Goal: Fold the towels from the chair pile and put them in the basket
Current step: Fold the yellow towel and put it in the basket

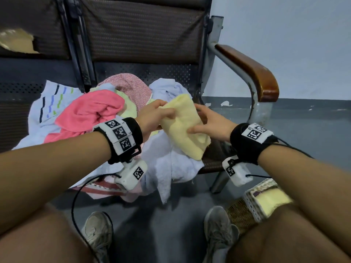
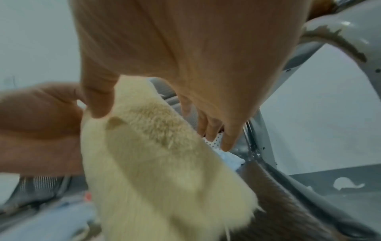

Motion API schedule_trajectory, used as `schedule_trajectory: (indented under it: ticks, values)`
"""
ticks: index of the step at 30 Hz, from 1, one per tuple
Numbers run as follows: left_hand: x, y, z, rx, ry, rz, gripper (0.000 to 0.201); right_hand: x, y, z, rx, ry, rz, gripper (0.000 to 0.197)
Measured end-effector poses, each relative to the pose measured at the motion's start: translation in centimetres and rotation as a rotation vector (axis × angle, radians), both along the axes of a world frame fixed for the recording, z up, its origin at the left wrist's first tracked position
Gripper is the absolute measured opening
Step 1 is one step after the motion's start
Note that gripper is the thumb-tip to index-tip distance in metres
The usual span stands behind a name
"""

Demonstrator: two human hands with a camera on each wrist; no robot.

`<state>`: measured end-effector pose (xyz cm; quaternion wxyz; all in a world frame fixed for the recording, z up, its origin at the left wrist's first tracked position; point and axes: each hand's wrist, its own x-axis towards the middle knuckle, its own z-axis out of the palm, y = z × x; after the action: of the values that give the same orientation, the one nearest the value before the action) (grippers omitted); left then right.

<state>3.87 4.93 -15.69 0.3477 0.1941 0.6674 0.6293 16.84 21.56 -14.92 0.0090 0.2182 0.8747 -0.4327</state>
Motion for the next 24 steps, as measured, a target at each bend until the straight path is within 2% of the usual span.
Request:
schedule_trajectory:
  ticks: [1,5,9,13,17,21,24]
  values:
    - [0.7,0.1,0.7,0.039,0.003,-0.048,0.028,0.4,-0.7,0.8,-0.12,0.091,0.002,0.086]
    - [2.8,0.9,3.2,0.153,-0.002,-0.141,0.038,2.2,-2.3,3.8,-0.328,0.215,-0.069,0.045]
    - [4.4,1.9,3.5,0.079,-0.021,-0.181,0.05,5.4,-0.9,4.4,-0.501,0.249,-0.229,0.042]
    - [8.6,4.5,0.9,-0.119,0.051,-0.532,0.064,11.3,2.8,3.0,-0.639,0.24,-0.372,0.04]
    - [15.1,10.4,-1.2,-0.179,0.059,-0.708,0.049,19.4,7.2,0.5,-0.735,0.246,-0.588,0.041]
    - [22.7,17.9,-3.7,-0.257,-0.002,-0.755,0.035,27.8,11.3,-2.4,-0.781,0.324,-0.872,0.044]
    - [28.6,22.2,-7.0,-0.363,0.001,-0.794,0.023,33.7,12.9,-6.4,-0.799,0.325,-1.086,0.047]
